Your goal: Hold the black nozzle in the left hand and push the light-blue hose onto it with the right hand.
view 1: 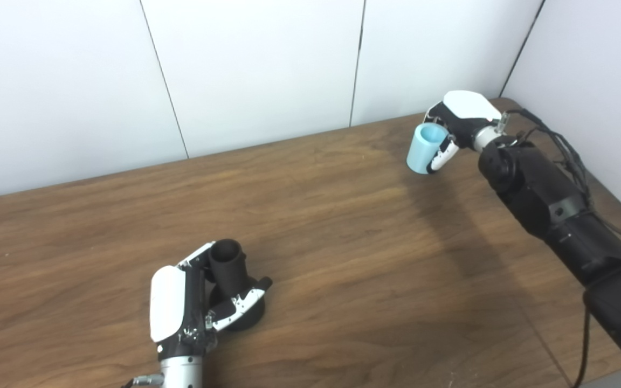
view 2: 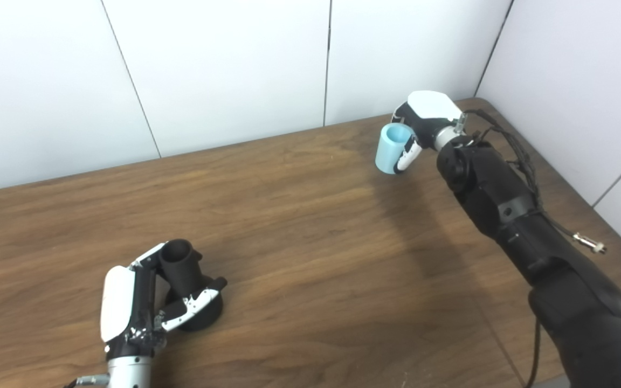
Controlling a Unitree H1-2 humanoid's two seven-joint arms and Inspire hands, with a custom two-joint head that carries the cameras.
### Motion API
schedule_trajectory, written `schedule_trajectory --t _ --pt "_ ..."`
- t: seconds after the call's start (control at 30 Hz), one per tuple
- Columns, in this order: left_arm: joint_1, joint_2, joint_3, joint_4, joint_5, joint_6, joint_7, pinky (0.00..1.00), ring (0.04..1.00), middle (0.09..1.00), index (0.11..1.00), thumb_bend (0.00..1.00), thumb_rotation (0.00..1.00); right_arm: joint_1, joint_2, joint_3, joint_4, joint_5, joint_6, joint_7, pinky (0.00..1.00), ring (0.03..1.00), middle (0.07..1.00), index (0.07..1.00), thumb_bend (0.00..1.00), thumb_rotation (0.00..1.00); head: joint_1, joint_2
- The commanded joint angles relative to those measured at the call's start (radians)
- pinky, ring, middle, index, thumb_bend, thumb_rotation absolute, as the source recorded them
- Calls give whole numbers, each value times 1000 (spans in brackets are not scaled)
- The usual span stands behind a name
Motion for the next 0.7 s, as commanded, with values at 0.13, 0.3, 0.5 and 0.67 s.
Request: schedule_trajectory --t 0.13,0.3,0.5,0.67 --pt "50 -6 -22 45 42 20 6 418 462 448 511 504 0 3 -62 -52 -204 -1 -40 -24 441 382 486 515 517 0 97 10" --pt "54 -26 -41 51 59 41 6 415 458 448 513 504 0 37 -48 -83 -388 13 -8 35 400 380 502 521 515 0 171 14" --pt "61 -46 -64 57 79 60 19 435 468 456 508 505 0 63 -14 -86 -619 7 29 127 355 375 506 523 514 0 225 19" --pt "63 -59 -78 63 85 68 32 445 468 455 509 504 0 70 32 -66 -756 -12 19 180 381 375 510 497 516 0 250 30"
